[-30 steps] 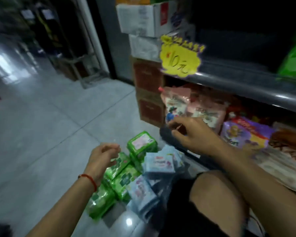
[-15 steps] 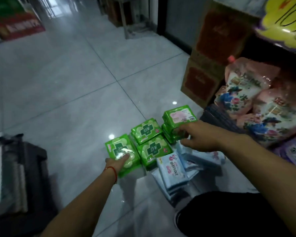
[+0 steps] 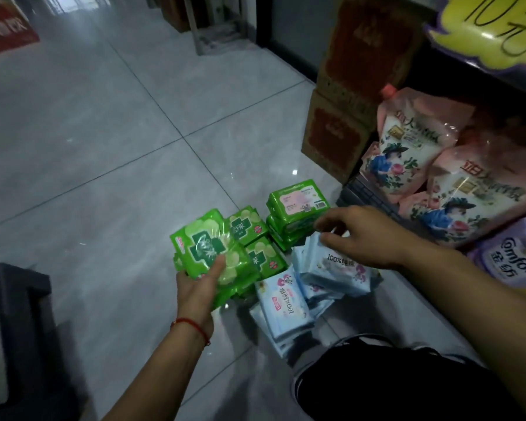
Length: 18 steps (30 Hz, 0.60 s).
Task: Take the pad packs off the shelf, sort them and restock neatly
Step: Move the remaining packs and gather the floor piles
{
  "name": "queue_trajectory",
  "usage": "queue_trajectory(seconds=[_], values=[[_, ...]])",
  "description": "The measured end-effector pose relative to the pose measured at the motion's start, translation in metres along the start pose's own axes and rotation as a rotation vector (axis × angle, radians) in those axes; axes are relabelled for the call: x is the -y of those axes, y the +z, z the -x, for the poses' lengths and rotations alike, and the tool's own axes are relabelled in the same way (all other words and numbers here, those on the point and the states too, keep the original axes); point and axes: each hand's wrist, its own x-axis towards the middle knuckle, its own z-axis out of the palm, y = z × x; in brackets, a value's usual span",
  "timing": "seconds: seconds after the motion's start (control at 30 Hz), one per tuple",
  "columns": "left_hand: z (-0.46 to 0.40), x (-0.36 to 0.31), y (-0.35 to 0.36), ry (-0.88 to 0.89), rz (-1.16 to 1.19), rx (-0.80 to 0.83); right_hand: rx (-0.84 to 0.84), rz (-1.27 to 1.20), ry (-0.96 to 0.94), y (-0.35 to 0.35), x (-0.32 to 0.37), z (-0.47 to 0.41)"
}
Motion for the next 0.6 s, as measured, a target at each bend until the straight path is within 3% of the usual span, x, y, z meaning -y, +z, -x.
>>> queue_trajectory(seconds=[0.1,0.2,0.37,0.43,0.47,0.53,0.6], values=[[0.033,-0.042,0.053,0.012,0.105,0.120,-0.008,-0.186,0.084,-0.006,0.005,-0.004],[0.066,-0.066,0.116,-0.004,0.050,0.350,0.065,-0.515,0.155,-0.009,0.002,-0.003],[0.070,-0.062,0.176,-0.109,0.029,0.653,-0.334,-0.886,0.310,-0.033,-0.038,0.018],[0.038,-0.057,0.180,-0.088,0.004,0.566,-0.477,-0.953,0.383,-0.038,-0.061,0.028],[0.015,-0.053,0.181,0.028,-0.109,0.463,-0.529,-0.958,0.430,-0.037,-0.071,0.032],[-0.035,-0.044,0.182,0.350,-0.574,0.279,-0.612,-0.941,0.554,-0.032,-0.088,0.040],[-0.087,-0.032,0.183,0.543,-0.984,0.220,-0.679,-0.932,0.611,-0.031,-0.097,0.050]])
